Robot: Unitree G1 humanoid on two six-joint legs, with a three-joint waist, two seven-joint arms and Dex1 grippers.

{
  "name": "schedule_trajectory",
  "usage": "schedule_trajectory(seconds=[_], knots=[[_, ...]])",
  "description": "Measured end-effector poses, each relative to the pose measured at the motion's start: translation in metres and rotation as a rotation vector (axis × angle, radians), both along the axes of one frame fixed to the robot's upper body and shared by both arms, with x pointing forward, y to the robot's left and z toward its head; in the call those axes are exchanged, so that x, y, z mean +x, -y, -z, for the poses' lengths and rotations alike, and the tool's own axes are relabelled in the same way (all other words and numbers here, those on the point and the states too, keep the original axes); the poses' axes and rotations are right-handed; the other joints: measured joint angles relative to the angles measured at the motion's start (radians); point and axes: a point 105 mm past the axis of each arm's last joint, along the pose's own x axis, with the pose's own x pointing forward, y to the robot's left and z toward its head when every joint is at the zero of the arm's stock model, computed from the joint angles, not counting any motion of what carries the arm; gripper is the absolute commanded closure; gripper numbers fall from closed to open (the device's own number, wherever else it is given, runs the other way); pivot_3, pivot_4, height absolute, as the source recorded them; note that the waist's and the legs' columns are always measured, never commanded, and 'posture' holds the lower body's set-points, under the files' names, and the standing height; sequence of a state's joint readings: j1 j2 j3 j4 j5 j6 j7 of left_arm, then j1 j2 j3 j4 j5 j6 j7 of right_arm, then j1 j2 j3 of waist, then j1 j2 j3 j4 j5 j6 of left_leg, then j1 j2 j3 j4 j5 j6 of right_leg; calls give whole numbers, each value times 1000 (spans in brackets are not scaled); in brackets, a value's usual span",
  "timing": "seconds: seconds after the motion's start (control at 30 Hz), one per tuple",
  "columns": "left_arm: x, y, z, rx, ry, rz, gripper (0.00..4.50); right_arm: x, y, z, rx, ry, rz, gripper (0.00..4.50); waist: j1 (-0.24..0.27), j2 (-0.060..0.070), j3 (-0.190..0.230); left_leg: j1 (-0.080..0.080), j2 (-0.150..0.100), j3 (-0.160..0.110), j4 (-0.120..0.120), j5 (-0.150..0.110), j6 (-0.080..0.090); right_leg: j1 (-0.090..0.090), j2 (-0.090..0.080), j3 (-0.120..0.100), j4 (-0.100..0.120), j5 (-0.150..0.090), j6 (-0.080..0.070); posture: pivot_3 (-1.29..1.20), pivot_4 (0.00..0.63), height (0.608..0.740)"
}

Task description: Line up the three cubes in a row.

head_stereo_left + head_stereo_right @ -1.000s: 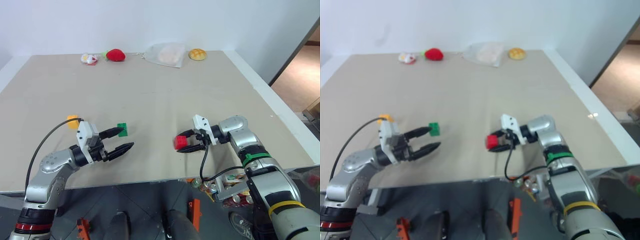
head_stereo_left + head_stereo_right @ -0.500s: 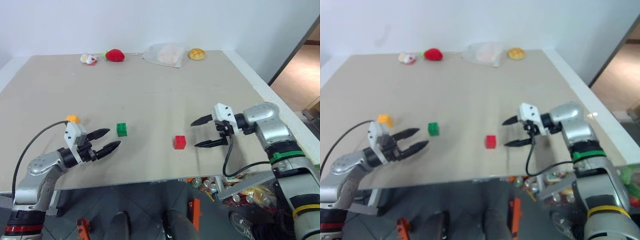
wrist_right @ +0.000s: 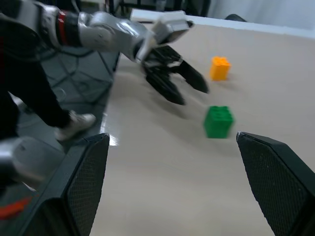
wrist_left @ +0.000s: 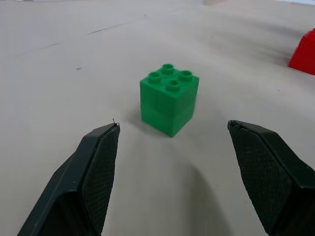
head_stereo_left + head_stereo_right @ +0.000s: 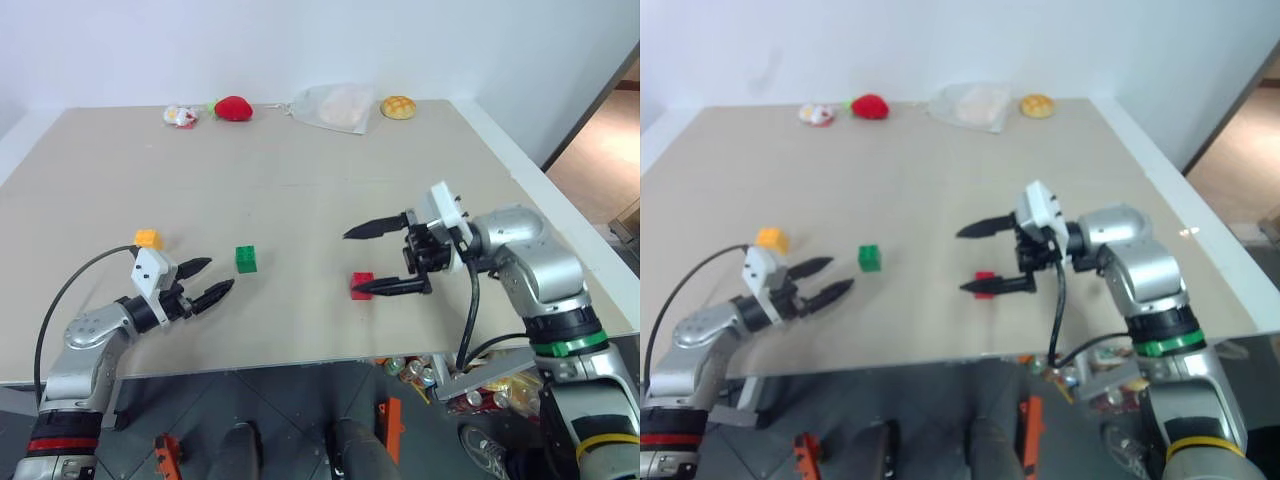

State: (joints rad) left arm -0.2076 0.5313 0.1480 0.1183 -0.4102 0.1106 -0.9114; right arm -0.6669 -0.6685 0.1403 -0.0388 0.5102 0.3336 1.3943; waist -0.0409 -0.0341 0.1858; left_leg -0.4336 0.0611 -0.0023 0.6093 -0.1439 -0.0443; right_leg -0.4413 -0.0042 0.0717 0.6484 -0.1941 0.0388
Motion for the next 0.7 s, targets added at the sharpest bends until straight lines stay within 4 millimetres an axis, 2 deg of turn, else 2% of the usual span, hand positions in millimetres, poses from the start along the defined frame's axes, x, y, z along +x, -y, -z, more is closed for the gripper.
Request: schedule_trajectory(seconds=[0.2, 0.37, 0.53, 0.7], knots=[[23, 7, -9, 19, 26, 61, 848, -22, -15, 4, 57, -48, -30, 217, -1, 0, 0, 1, 0, 0, 1, 0, 0, 1, 1, 0, 0, 1, 0, 0, 150, 740], [35, 12, -8, 58, 14, 118, 848, -24, -19, 5, 77, -66, -12, 217, -4, 0, 0, 1, 0, 0, 1, 0, 0, 0, 1, 0, 0, 1, 0, 0, 150, 740], [43, 4, -4, 110, -11, 145, 848, -27, -18, -3, 112, -63, 6, 217, -4, 0, 0, 0, 1, -1, 0, 0, 0, 0, 2, 0, 0, 1, 0, 0, 150, 740], [49, 4, 4, 156, -43, 182, 848, -27, -18, -4, 114, -59, 24, 217, -3, 0, 0, -1, 0, -1, 1, 0, 0, 0, 1, 0, 0, 1, 0, 0, 150, 740]])
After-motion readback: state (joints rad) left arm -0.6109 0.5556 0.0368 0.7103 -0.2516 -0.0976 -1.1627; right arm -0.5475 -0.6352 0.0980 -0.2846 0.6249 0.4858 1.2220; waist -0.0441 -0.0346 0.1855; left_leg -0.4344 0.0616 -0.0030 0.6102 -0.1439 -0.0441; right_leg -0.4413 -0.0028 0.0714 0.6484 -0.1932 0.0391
